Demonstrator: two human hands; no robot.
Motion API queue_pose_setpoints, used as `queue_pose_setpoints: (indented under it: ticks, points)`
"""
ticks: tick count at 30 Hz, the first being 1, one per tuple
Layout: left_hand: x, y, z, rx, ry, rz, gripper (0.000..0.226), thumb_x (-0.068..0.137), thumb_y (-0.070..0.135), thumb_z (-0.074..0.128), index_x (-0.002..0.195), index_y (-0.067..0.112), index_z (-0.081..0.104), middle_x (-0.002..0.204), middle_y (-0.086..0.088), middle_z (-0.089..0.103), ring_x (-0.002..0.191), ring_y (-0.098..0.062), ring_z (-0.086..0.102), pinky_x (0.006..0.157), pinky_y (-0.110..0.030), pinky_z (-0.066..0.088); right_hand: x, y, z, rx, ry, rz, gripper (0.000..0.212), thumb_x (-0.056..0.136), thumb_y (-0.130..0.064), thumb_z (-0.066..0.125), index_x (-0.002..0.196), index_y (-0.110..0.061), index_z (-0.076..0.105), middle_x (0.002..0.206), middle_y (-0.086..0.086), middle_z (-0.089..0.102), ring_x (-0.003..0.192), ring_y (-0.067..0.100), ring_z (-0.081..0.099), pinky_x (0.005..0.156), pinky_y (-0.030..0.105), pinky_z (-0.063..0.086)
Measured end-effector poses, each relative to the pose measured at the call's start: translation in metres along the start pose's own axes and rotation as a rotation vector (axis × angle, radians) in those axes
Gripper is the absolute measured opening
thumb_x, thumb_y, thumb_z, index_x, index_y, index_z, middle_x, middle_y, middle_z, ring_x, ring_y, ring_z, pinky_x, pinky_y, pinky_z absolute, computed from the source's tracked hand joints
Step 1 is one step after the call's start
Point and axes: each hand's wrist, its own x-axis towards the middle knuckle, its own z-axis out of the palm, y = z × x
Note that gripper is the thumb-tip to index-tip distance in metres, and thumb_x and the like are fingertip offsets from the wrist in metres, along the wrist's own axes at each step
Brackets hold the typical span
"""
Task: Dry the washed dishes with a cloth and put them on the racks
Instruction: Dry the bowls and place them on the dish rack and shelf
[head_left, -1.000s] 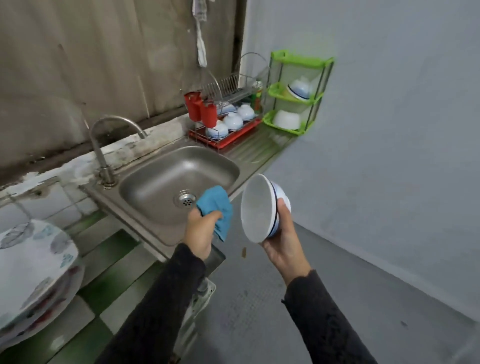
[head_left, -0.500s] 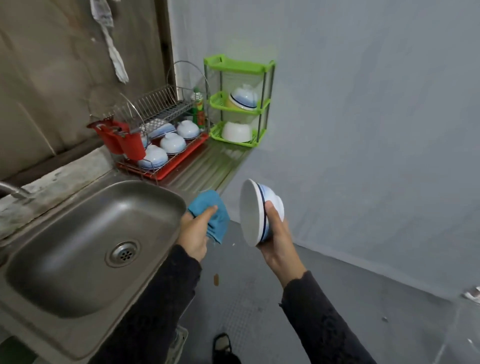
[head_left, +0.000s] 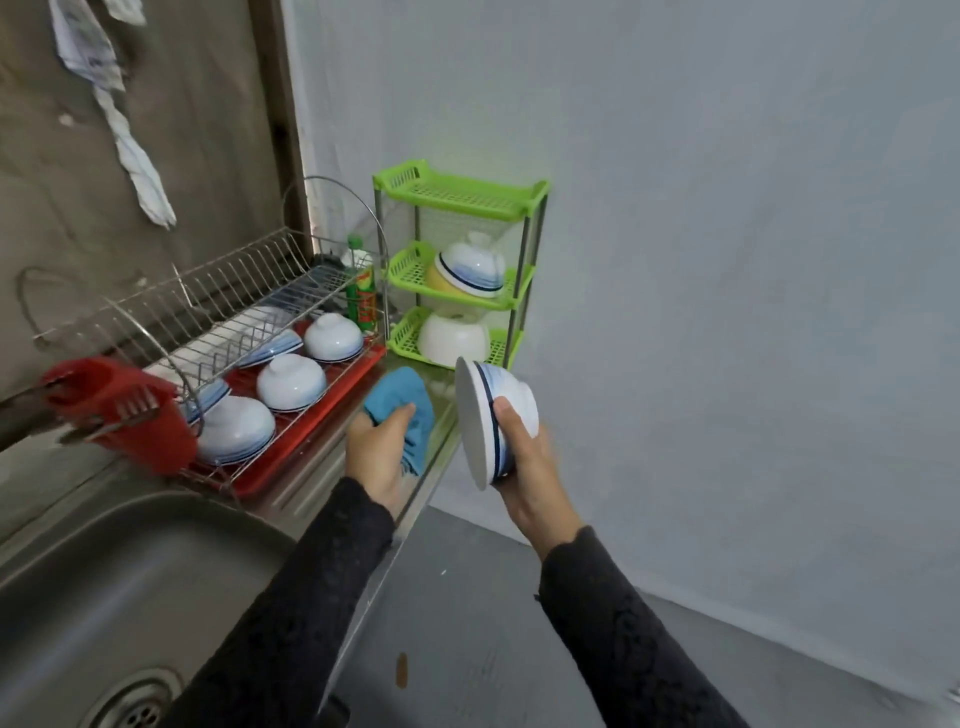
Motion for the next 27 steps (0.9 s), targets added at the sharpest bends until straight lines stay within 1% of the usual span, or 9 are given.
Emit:
queue_pose_setpoints:
  ticks: [5,9,13,16,18,19,21,23,27]
  points:
    - [0.051,-0.016,0.012,0.041,0.029,-0.012,0.02,0.092,-0.003,0.059,0.101,0.013,0.066,0.099,-0.003,0.07,0.087,-0.018,0.068,0.08,-0.032,0.056,0.057,0.011,0.007,0.012,0.065,0.022,0.071,0.075,-0.047,0.086,0.129,-0.02,0.048,0.122,0.008,0.066,0.094,0.014,0.07,0.073,0.032,0.057]
    - [0.091,-0.029,0.022,0.079,0.124,-0.017,0.02,0.092,-0.002,0.06,0.107,0.011,0.061,0.1,-0.006,0.067,0.082,-0.015,0.065,0.071,-0.028,0.056,0.106,0.023,0.012,0.052,0.088,0.03,0.076,0.072,-0.048,0.087,0.127,-0.018,0.046,0.121,0.008,0.064,0.099,0.018,0.069,0.088,0.043,0.059]
    - [0.131,-0.041,0.031,0.138,0.155,-0.034,0.02,0.091,0.002,0.063,0.108,0.014,0.062,0.107,-0.006,0.068,0.095,-0.023,0.066,0.09,-0.039,0.054,0.155,0.042,0.013,0.018,0.106,-0.015,0.082,0.062,-0.054,0.088,0.125,-0.019,0.048,0.125,0.01,0.065,0.108,0.021,0.068,0.099,0.048,0.055]
    - [0.168,-0.048,0.048,0.203,0.185,-0.015,0.027,0.091,0.005,0.064,0.118,0.009,0.063,0.114,-0.009,0.069,0.101,-0.024,0.067,0.096,-0.044,0.053,0.2,0.049,0.013,-0.064,0.119,-0.046,0.093,0.061,-0.06,0.09,0.133,-0.023,0.045,0.134,0.005,0.059,0.119,0.018,0.063,0.104,0.041,0.052]
    - [0.184,-0.053,0.056,0.218,0.192,-0.004,0.034,0.09,0.008,0.064,0.124,0.009,0.063,0.115,-0.008,0.069,0.103,-0.023,0.067,0.097,-0.046,0.052,0.218,0.048,0.016,-0.162,0.118,-0.088,0.09,0.067,-0.053,0.089,0.138,-0.026,0.042,0.138,-0.001,0.051,0.124,0.013,0.056,0.105,0.031,0.051]
    - [0.195,-0.056,0.061,0.215,0.204,-0.003,0.036,0.091,0.009,0.064,0.126,0.009,0.061,0.116,-0.008,0.069,0.104,-0.024,0.066,0.097,-0.047,0.052,0.231,0.05,0.017,-0.206,0.13,-0.117,0.09,0.067,-0.052,0.089,0.139,-0.027,0.041,0.138,-0.004,0.048,0.126,0.013,0.053,0.106,0.031,0.049]
    - [0.21,-0.062,0.07,0.191,0.203,-0.003,0.035,0.092,0.009,0.065,0.126,0.01,0.061,0.117,-0.009,0.069,0.105,-0.024,0.066,0.097,-0.045,0.052,0.25,0.055,0.02,-0.308,0.182,-0.186,0.099,0.06,-0.059,0.087,0.141,-0.027,0.041,0.14,-0.006,0.044,0.131,0.013,0.047,0.111,0.038,0.044]
    - [0.22,-0.066,0.078,0.14,0.162,-0.04,0.03,0.092,0.008,0.064,0.122,0.011,0.064,0.112,-0.01,0.072,0.101,-0.024,0.069,0.09,-0.044,0.055,0.265,0.06,0.023,-0.389,0.224,-0.243,0.104,0.058,-0.065,0.084,0.144,-0.026,0.04,0.144,-0.006,0.042,0.135,0.014,0.042,0.114,0.043,0.04]
    - [0.242,-0.077,0.086,0.157,0.165,-0.081,0.03,0.095,0.007,0.059,0.124,0.007,0.063,0.112,-0.016,0.071,0.098,-0.029,0.07,0.079,-0.042,0.058,0.285,0.065,0.025,-0.474,0.261,-0.33,0.106,0.061,-0.066,0.08,0.147,-0.02,0.039,0.152,0.001,0.036,0.142,0.018,0.034,0.118,0.046,0.033]
